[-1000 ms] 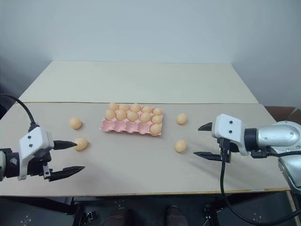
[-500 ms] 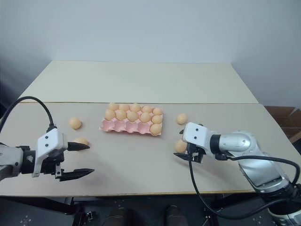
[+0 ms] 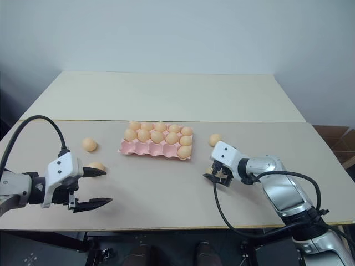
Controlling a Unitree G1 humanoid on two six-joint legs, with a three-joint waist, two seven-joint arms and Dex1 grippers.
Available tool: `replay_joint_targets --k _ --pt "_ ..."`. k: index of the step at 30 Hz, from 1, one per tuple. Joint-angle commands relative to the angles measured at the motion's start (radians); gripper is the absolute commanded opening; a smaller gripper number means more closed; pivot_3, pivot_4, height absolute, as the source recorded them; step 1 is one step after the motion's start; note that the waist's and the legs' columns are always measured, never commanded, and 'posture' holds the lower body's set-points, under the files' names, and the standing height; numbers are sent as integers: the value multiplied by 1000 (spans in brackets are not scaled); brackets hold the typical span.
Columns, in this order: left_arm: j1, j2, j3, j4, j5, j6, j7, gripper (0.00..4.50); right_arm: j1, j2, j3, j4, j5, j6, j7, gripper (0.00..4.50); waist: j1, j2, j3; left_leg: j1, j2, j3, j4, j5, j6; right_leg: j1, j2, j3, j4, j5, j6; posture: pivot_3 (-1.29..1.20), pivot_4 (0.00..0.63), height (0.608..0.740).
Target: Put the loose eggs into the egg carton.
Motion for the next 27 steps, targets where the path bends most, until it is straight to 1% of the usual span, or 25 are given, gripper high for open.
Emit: replay_joint_targets --k 1,6,8,11,14,15,22,27 --pt "-6 3 7 -8 7 -21 0 4483 -1 -5 -8 -9 -3 20 4 4500 0 0 0 0 0 0 0 0 0 0 0 0 0 0 0 0 150 740" --pt "-10 1 -5 -1 13 -26 2 4483 3 17 -27 -1 15 44 -4 4500 0 0 0 0 0 0 0 0 0 0 0 0 0 0 0 0 150 740" --pt "-14 2 -14 1 16 -29 6 4483 -3 16 -32 4 37 74 19 4500 -1 0 0 0 0 0 0 0 0 0 0 0 0 0 0 0 150 740" --pt "-18 2 -25 4 18 -32 10 4500 3 17 -33 10 33 77 11 3867 0 0 0 0 0 0 0 0 0 0 0 0 0 0 0 0 150 740" --pt "-20 3 -32 9 24 -37 11 4500 4 24 -41 5 28 84 -8 2913 0 0 0 0 0 0 0 0 0 0 0 0 0 0 0 0 150 740" --pt "-22 3 -34 10 25 -37 11 4500 3 23 -41 2 26 85 -11 2727 0 0 0 0 0 0 0 0 0 0 0 0 0 0 0 0 150 740" --pt "-33 4 -33 22 24 -41 4 4500 -6 7 -41 -55 18 78 -16 2727 0 0 0 0 0 0 0 0 0 0 0 0 0 0 0 0 150 740" --pt "-30 2 -18 23 20 -40 2 4500 -111 48 -63 -91 53 59 -17 2727 -10 0 0 0 0 0 0 0 0 0 0 0 0 0 0 0 150 740"
